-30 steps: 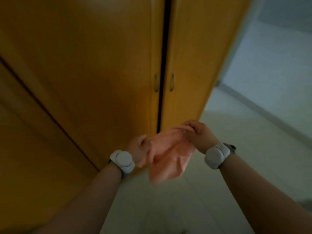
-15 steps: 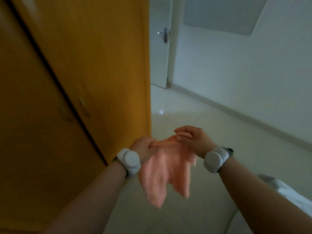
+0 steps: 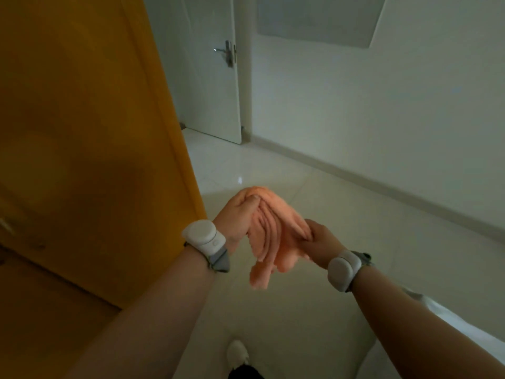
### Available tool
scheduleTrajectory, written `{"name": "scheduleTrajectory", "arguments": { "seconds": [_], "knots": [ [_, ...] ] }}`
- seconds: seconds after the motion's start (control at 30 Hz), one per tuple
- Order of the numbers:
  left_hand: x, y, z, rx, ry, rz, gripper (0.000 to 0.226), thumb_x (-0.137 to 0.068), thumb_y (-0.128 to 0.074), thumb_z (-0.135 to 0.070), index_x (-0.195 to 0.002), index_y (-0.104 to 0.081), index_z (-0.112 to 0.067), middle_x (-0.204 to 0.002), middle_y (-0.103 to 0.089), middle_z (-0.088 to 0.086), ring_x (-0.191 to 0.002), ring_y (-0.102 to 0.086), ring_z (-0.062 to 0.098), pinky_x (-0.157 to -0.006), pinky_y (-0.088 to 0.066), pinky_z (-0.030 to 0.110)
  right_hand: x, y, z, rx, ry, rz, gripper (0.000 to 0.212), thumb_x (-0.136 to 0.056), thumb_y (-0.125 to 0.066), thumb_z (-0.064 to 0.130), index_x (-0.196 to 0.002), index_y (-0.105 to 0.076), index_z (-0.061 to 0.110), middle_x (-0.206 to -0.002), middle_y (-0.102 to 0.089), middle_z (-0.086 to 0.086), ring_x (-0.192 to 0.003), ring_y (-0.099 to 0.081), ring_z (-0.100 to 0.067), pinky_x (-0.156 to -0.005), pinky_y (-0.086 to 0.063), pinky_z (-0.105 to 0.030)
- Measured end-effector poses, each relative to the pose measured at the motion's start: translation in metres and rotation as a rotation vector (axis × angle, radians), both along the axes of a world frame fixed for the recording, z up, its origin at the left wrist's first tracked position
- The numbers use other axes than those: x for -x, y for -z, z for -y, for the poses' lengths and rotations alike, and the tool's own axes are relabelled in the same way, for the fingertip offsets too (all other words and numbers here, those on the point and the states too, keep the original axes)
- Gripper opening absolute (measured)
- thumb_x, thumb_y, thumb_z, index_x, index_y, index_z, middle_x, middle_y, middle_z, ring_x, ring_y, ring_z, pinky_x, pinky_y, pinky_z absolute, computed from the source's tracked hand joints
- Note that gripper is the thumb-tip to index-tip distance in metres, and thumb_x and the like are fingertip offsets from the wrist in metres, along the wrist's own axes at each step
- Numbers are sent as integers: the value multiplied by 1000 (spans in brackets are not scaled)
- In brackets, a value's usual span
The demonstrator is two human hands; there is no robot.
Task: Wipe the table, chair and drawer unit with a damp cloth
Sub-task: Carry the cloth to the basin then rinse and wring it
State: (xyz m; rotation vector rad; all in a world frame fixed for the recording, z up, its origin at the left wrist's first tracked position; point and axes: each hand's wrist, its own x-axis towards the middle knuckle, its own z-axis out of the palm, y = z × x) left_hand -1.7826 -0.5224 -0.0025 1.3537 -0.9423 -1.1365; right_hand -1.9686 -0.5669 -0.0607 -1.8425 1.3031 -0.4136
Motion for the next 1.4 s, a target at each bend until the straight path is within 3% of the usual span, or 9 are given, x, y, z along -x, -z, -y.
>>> {"name": "scheduleTrajectory", "arguments": {
  "seconds": [0.1, 0.2, 0.3, 0.57, 0.7, 0.83, 1.03, 1.27, 1.4],
  "knots": [
    [-6, 1, 41, -11, -7, -109, 22, -99, -37, -13, -99, -58, -19, -102, -62, 13, -96, -59, 25, -94, -46, 41, -6, 9, 28, -89, -69, 120, 29, -81, -64, 0, -106, -60, 13, -98, -66, -4, -84, -61, -15, -71, -49, -15],
    [-14, 3, 78, -9, 3, -161, 21, -100, -36, -17, -98, -57, -20, -102, -61, 15, -93, -60, 26, -92, -46, 42, -14, 9, 59, -161, -71, 163, 28, -80, -71, 6, -106, -64, 13, -105, -68, -6, -97, -63, -19, -88, -50, -29],
    [-36, 3, 134, -2, -32, -139, 22, -100, -36, -18, -95, -57, -21, -102, -62, 13, -93, -61, 25, -91, -47, 41, -26, 2, 119, -83, 6, 110, 14, -83, -69, 12, -93, -63, 20, -89, -66, 4, -84, -61, -12, -69, -46, -15],
    [-83, 22, 263, -62, -114, 287, 16, -96, -44, -22, -87, -57, -21, -85, -60, -5, -74, -56, 9, -63, -42, 22, -38, -26, 249, 59, 241, 116, 17, -82, -58, 4, -77, -60, 20, -62, -65, 8, -50, -61, 0, -42, -42, -13],
    [-88, 35, 310, -115, -39, 362, 11, -91, -52, -30, -87, -57, -22, -96, -64, 1, -82, -59, 15, -74, -47, 30, -47, -29, 296, 37, 328, 233, 26, -83, -51, 1, -87, -64, 23, -76, -69, 4, -67, -66, -9, -53, -52, -25],
    [-102, 48, 354, -178, 219, 459, 35, -63, -70, -50, -87, -54, -30, -89, -62, -12, -82, -60, 6, -67, -45, 22, -54, -30, 355, 49, 342, 307, 33, -82, -47, -5, -86, -66, 23, -78, -67, 8, -70, -62, -1, -54, -47, -15],
    [-106, 62, 445, -308, 281, 950, 17, -81, -60, -34, -78, -58, -18, -78, -59, -2, -75, -57, 20, -59, -34, 22, -66, -29, 463, 18, 154, 314, 36, -80, -50, -6, -86, -65, 26, -78, -67, 9, -68, -62, 3, -52, -47, -10],
    [-121, 46, 535, -258, -159, 427, 31, -88, -56, -29, -109, -61, -8, -105, -66, 19, -91, -63, 31, -84, -51, 40, -79, -35, 584, -62, -144, 244, 26, -84, -68, 31, -108, -58, 33, -107, -67, 3, -98, -62, -11, -84, -51, -28],
    [-126, 45, 555, -200, -269, 142, 29, -97, -44, -30, -106, -59, -8, -98, -64, 29, -88, -64, 45, -77, -52, 58, -111, -23, 623, -53, -192, 190, 19, -89, -62, 29, -107, -58, 29, -105, -65, 2, -97, -62, -16, -81, -49, -28]
  ]
}}
